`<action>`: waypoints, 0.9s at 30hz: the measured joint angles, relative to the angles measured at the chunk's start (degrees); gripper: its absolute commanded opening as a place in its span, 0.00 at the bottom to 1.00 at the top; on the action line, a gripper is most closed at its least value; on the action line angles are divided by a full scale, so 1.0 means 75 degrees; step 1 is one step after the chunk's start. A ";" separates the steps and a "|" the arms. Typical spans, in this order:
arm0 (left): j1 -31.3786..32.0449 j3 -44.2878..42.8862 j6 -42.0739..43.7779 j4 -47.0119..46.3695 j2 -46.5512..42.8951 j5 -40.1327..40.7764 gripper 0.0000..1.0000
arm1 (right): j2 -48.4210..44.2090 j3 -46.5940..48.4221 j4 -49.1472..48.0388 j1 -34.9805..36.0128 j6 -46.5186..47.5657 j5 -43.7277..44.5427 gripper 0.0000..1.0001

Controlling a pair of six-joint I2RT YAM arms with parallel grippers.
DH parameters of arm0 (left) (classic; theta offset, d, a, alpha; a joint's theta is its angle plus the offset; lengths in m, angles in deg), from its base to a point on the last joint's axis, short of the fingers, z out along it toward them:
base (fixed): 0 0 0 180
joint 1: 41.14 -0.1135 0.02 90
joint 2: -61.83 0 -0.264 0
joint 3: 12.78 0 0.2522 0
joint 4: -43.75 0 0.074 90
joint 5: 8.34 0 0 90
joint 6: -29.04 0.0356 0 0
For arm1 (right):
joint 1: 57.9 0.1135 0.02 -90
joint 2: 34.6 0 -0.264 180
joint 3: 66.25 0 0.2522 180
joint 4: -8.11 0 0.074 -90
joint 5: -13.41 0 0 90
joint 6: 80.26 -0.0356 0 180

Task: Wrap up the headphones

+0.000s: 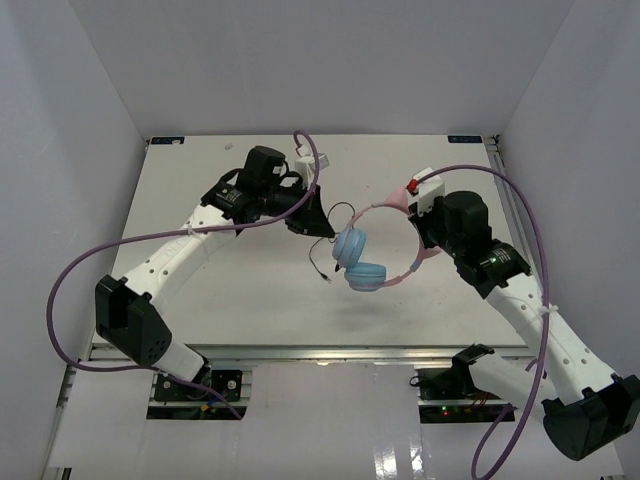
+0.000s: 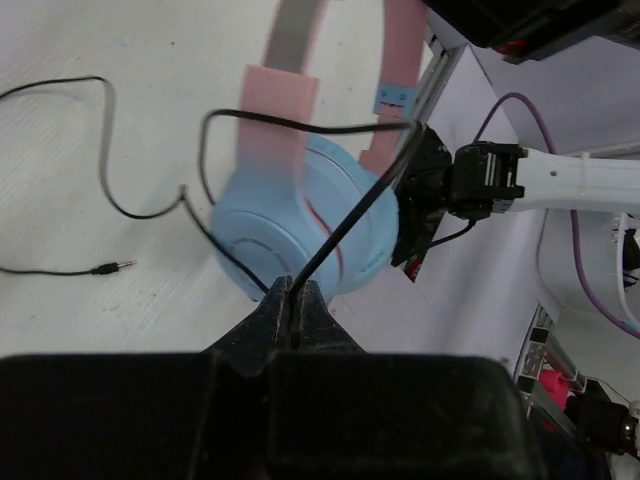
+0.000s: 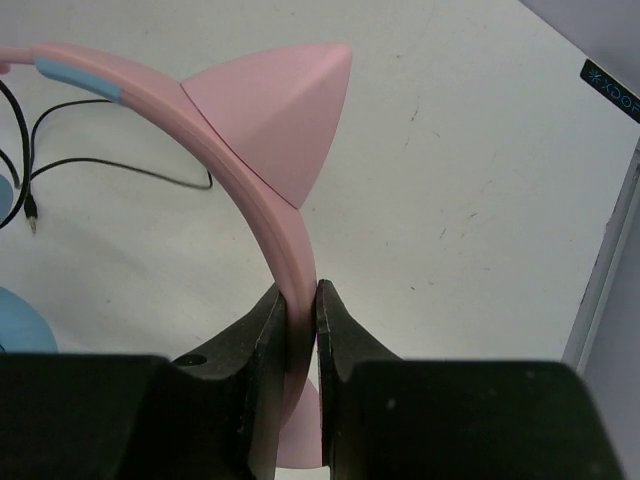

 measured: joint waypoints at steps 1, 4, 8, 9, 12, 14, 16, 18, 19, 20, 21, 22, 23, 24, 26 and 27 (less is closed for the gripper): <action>0.0084 -0.0099 -0.0090 0.0018 0.0003 -0.0055 0.00 | 0.0043 0.0007 -0.0158 0.0000 -0.0199 0.0166 0.08; 0.0362 -0.0472 -0.0282 0.0220 0.0058 -0.0173 0.00 | 0.0268 0.0118 -0.0446 -0.0003 -0.0706 0.0581 0.08; 0.0747 -0.1309 -0.0296 0.0841 0.0491 -0.0175 0.00 | 0.0632 0.0329 -0.0719 0.0007 -0.0965 0.1018 0.08; 0.0817 -0.1513 -0.0252 0.1067 0.0631 -0.0097 0.00 | 0.0706 0.0380 -0.0786 0.0018 -0.0966 0.1128 0.08; 0.0964 -0.1881 -0.0043 0.1851 0.0978 0.0448 0.00 | 0.0771 0.0463 -0.0956 0.0029 -0.0766 0.1361 0.08; 0.0971 -0.1911 0.0064 0.2374 0.1102 0.0956 0.00 | 0.0768 0.0465 -0.1107 0.0029 -0.0573 0.1408 0.08; 0.0968 -0.1912 0.0147 0.2793 0.1183 0.1354 0.00 | 0.0768 0.0465 -0.1200 0.0029 -0.0479 0.1405 0.08; 0.0943 -0.1916 0.0169 0.2944 0.1252 0.1435 0.00 | 0.0782 0.0492 -0.1206 0.0029 -0.0491 0.1326 0.08; 0.0942 -0.1926 0.0167 0.2981 0.1299 0.1435 0.00 | 0.0807 0.0525 -0.1188 0.0033 -0.0538 0.1261 0.08; 0.0954 -0.1967 0.0158 0.3008 0.1368 0.1402 0.00 | 0.0857 0.0584 -0.1149 0.0041 -0.0623 0.1172 0.08; 0.0978 -0.2064 0.0140 0.3019 0.1470 0.1335 0.00 | 0.0936 0.0665 -0.1111 0.0053 -0.0725 0.1063 0.08; 0.1007 -0.2184 0.0120 0.2991 0.1589 0.1255 0.00 | 0.1037 0.0759 -0.1090 0.0073 -0.0832 0.0947 0.08; 0.1032 -0.2294 0.0073 0.2959 0.1689 0.1149 0.00 | 0.1115 0.0807 -0.1092 0.0091 -0.0912 0.0885 0.08; 0.1057 -0.2402 0.0021 0.2925 0.1787 0.1038 0.00 | 0.1189 0.0848 -0.1098 0.0110 -0.0988 0.0834 0.08; 0.1082 -0.2497 -0.0131 0.2768 0.1862 0.0798 0.00 | 0.1285 0.0847 -0.1058 0.0125 -0.1166 0.0770 0.08; 0.1097 -0.2553 -0.0243 0.2653 0.1888 0.0634 0.00 | 0.1325 0.0843 -0.1037 0.0134 -0.1249 0.0741 0.08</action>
